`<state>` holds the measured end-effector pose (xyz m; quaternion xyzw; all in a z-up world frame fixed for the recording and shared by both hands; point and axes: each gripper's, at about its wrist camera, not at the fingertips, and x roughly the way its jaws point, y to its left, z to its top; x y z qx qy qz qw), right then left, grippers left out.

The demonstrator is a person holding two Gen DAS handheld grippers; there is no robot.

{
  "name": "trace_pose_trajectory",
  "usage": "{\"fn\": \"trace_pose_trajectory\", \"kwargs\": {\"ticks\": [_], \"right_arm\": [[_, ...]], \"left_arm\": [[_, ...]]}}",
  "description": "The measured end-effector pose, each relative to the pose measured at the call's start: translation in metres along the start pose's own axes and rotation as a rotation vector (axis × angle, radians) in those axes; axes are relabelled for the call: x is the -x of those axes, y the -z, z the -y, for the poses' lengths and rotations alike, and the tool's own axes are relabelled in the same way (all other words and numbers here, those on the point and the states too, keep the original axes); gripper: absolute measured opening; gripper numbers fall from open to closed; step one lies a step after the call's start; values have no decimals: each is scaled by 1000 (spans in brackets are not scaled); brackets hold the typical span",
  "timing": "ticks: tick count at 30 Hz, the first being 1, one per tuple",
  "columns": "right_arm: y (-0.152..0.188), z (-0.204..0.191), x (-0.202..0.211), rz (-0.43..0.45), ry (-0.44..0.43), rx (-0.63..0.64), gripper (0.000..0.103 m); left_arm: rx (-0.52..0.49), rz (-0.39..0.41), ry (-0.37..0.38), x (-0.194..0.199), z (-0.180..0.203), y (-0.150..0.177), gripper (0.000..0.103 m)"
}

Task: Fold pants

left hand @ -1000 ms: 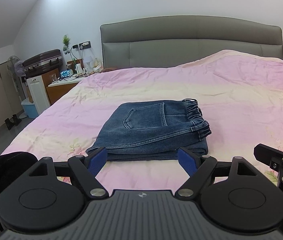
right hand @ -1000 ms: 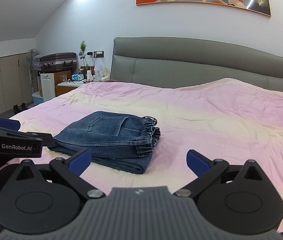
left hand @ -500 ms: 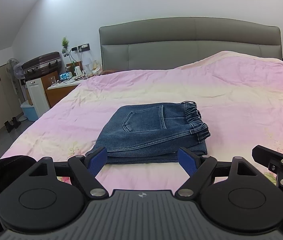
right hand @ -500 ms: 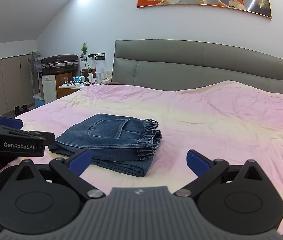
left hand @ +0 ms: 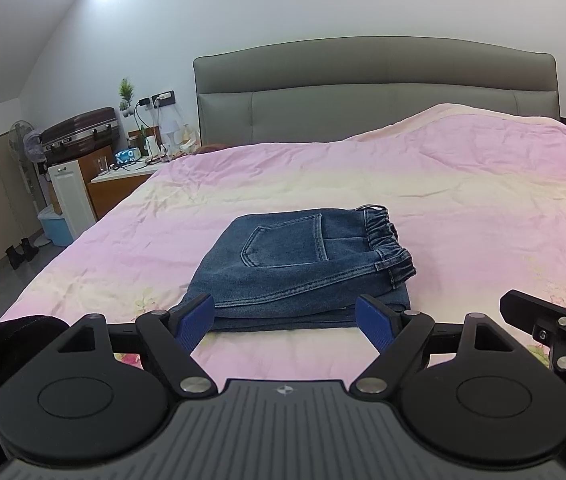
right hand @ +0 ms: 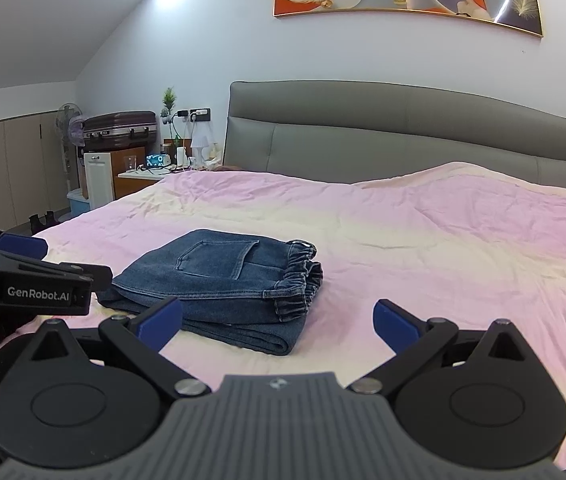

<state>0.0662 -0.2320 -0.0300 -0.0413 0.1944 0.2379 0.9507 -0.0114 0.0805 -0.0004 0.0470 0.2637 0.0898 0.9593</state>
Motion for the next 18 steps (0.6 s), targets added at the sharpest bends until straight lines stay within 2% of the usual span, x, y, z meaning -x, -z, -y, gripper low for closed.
{"fn": "trace_pose_trajectory", "kwargs": {"ticks": [18], "right_arm": [[-1, 0, 0, 0, 0, -6, 98]], "left_arm": [[-14, 3, -6, 2, 3, 0, 94]]}}
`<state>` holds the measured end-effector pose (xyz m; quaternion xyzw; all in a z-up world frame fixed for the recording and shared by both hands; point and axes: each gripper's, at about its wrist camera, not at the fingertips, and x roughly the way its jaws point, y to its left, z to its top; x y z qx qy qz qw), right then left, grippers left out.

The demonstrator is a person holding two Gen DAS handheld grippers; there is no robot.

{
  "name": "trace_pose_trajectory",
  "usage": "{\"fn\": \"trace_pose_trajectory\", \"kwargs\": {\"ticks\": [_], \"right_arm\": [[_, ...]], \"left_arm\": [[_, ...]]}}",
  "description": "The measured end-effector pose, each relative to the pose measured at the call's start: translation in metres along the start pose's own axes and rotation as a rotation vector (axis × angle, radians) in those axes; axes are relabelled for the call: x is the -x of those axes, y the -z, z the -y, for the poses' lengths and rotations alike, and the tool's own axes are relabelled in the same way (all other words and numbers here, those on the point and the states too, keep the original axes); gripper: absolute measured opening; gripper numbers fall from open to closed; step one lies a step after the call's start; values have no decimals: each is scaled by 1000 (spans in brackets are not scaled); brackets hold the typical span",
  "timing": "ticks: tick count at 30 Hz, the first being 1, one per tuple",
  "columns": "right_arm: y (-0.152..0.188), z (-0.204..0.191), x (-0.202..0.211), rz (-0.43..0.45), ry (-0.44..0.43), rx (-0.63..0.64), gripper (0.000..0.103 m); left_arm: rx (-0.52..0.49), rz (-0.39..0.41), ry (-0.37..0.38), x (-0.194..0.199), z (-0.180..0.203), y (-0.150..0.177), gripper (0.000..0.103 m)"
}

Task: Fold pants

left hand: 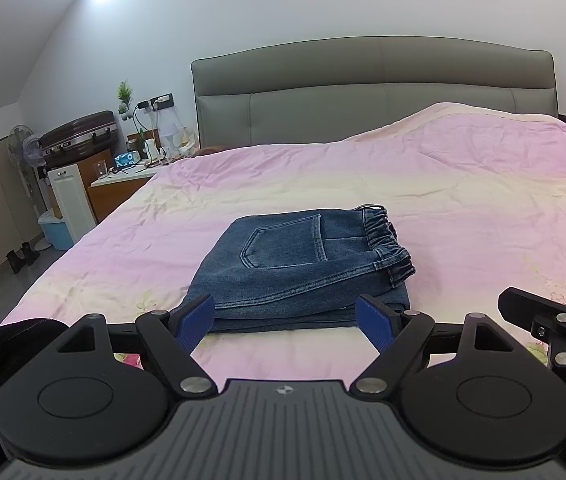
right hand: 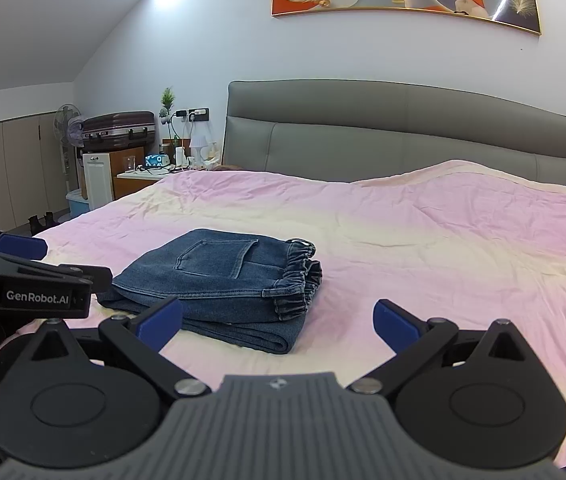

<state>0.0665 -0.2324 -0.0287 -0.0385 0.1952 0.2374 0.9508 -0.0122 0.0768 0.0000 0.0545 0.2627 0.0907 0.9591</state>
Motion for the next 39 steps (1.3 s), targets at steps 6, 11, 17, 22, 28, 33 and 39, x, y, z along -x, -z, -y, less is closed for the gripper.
{"fn": "trace_pose_trajectory", "kwargs": {"ticks": [6, 11, 17, 22, 28, 33, 39], "right_arm": [[0, 0, 0, 0, 0, -2, 98], [0, 1, -1, 0, 2, -4, 98], [0, 1, -1, 0, 1, -5, 98], [0, 0, -2, 1, 3, -5, 98], [0, 0, -2, 4, 5, -8, 98], [0, -1, -3, 3, 5, -8, 98], [0, -1, -3, 2, 8, -11, 98]], "left_arm": [[-1, 1, 2, 0, -1, 0, 94], [2, 1, 0, 1, 0, 0, 94], [-1, -2, -7, 5, 3, -1, 94], [0, -4, -8, 6, 6, -1, 94], [-1, -4, -15, 6, 7, -2, 94], [-3, -4, -15, 6, 8, -2, 94], [-4, -4, -18, 6, 8, -2, 94]]}}
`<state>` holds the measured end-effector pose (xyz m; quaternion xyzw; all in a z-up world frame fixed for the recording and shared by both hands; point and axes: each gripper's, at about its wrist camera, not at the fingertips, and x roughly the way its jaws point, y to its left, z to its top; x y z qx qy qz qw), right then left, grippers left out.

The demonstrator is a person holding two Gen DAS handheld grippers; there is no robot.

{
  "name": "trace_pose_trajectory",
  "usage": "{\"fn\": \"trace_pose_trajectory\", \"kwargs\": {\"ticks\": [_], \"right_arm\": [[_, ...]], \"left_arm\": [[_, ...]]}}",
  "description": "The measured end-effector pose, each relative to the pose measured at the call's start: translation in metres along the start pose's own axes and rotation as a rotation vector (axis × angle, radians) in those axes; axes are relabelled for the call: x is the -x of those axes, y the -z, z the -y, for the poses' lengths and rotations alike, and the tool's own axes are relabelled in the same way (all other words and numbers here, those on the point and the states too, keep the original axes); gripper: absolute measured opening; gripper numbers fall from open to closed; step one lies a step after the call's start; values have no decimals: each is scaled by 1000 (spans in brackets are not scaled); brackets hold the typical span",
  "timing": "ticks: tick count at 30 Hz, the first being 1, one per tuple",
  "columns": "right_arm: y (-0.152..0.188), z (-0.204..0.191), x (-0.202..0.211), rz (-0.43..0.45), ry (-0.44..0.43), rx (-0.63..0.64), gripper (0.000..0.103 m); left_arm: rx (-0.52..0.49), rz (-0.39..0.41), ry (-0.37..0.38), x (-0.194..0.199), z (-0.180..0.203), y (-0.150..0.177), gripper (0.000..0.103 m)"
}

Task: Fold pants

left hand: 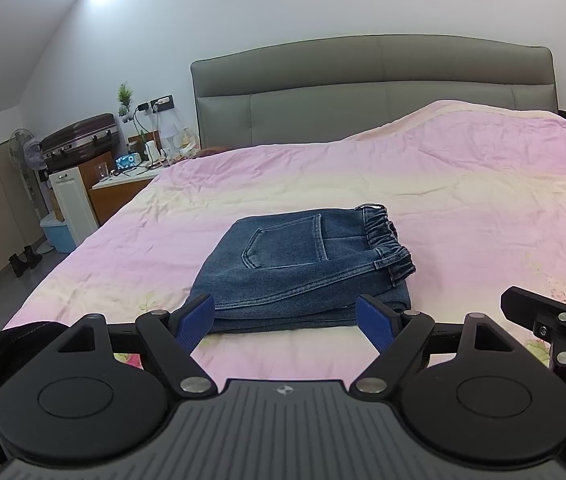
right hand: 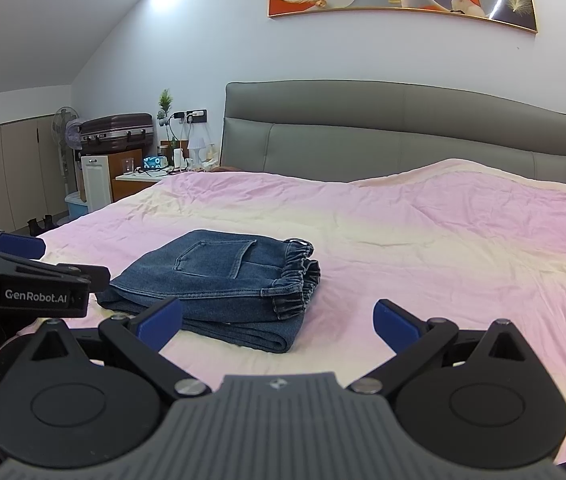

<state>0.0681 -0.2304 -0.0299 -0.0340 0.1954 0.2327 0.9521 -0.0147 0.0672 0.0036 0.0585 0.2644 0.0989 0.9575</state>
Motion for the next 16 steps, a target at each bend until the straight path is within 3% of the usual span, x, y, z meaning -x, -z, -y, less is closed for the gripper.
{"fn": "trace_pose_trajectory", "kwargs": {"ticks": [16], "right_arm": [[0, 0, -1, -8, 3, -11, 98]], "left_arm": [[-11, 11, 27, 0, -4, -6, 94]]}}
